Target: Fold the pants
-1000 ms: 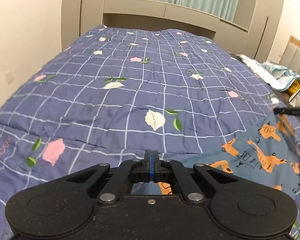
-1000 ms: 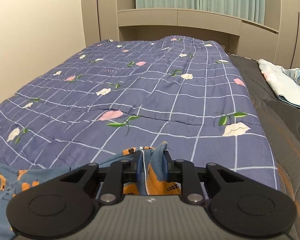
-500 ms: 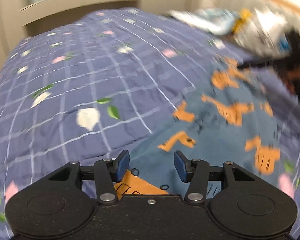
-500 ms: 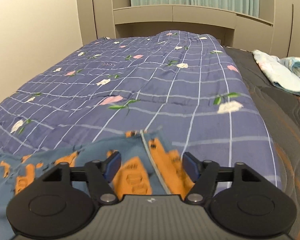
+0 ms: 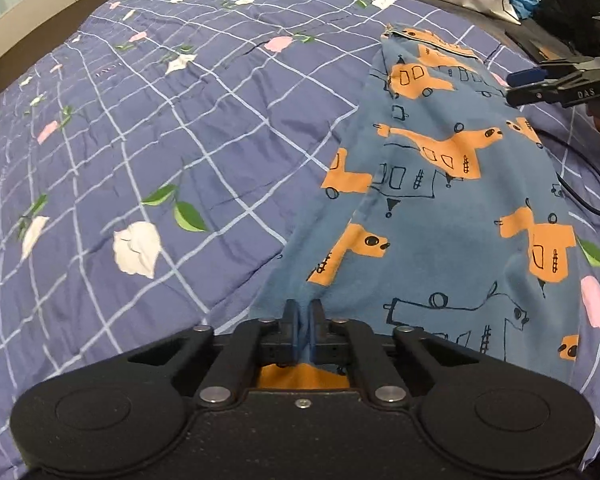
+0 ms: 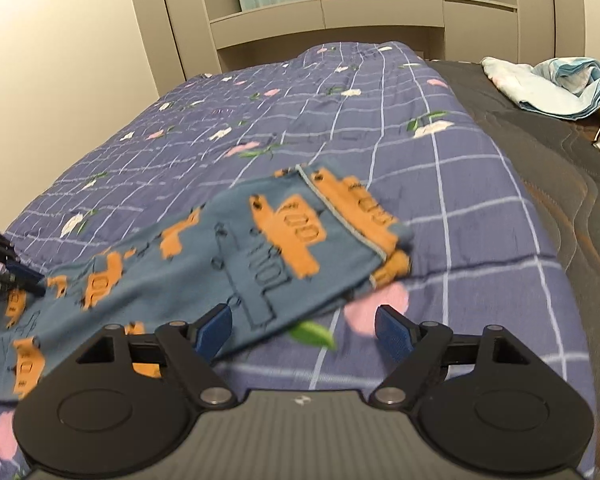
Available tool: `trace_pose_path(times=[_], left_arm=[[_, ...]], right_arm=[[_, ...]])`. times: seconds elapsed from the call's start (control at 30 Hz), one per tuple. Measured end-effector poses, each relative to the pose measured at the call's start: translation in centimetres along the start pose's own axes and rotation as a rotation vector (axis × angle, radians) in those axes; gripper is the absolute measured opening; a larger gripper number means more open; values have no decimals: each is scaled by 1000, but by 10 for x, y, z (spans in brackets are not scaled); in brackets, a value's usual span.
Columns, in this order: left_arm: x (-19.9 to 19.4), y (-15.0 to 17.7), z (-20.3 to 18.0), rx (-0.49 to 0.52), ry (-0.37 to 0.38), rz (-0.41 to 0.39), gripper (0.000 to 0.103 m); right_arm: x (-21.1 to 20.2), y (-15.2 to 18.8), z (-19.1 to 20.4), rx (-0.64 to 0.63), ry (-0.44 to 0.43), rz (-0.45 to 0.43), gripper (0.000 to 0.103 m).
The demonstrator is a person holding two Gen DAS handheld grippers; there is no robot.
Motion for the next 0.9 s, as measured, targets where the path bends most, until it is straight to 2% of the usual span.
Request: trace_pose_path(times=[0.13,0.27,0.37,0.5,0.57,0.63,0.7,0.77,0.83,0.9], left_arm=[[-12,-6,1,-10,-100,-19,2],[-13,-6,11,-48,-167,-5,2],[-2,2,18,-109,-176,26,2],[4,8,17,-159,-175,0,6],[-3,11,21,-237,-175,-19,17],[-11,15,24,-300,-175,-43,44],[-21,22,23,-339,-188,-71,48],[-30,33,23,-389,-219,-93,48],[-41,46,25,-465,-286,-123,56],[-53,63,28,-534,-345,-158,57]], right_arm=[[-2,1,5,9,-8,-8,83],[0,-3,6,35,-22,-17,83],[5,-4,0,78,-17,-18,83],[10,-3,-13,157,-25,-9,84],[12,-3,-19,184,-39,-10,86],[14,-6,-24,209,-51,-15,87],[17,-8,-31,252,-54,-23,87],[22,-11,-39,311,-52,-37,84],[25,-12,-48,377,-28,-53,71],[27,-11,-58,451,-12,-70,64]])
Point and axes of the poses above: each gripper's, at about its wrist camera, not at the fingertips, and x roughly the way its jaws point, z to its left, y to its underside, the point moved 6 cm from there along x, roughly the way its jaws point, and after that the axes turned 9 degrees about -z, right-handed, at the moved point
